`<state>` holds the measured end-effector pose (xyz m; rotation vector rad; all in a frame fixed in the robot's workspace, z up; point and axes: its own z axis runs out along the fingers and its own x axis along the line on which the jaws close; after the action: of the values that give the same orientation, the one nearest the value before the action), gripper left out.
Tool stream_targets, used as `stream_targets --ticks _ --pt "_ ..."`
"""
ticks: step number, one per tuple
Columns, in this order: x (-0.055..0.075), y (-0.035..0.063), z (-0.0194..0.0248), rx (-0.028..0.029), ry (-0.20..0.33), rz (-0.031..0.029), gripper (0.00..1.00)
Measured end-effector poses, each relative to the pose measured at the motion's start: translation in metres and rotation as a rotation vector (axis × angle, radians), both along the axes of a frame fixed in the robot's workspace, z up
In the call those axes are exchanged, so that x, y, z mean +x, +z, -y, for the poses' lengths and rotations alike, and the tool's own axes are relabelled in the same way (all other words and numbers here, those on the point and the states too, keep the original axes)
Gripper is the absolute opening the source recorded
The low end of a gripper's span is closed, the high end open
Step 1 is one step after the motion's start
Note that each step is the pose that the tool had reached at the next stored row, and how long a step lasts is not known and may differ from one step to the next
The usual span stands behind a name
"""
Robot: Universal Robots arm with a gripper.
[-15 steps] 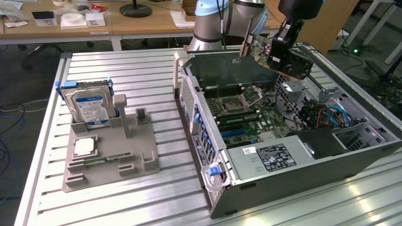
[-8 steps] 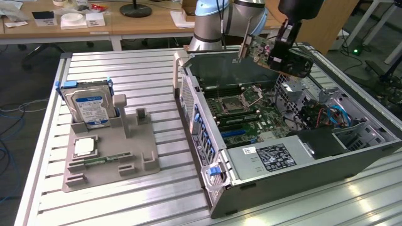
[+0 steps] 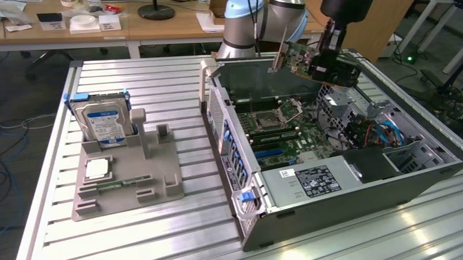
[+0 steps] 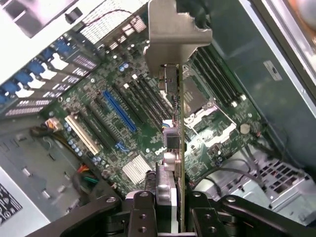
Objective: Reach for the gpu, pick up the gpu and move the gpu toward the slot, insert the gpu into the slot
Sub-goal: 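Insert the gpu into the slot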
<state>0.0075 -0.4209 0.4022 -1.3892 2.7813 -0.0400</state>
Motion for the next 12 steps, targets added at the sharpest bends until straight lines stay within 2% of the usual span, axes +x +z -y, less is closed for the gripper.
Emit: stream_targets --ticks 12 --pt "0.0 0.0 0.0 0.0 0.206 0.0 0.28"
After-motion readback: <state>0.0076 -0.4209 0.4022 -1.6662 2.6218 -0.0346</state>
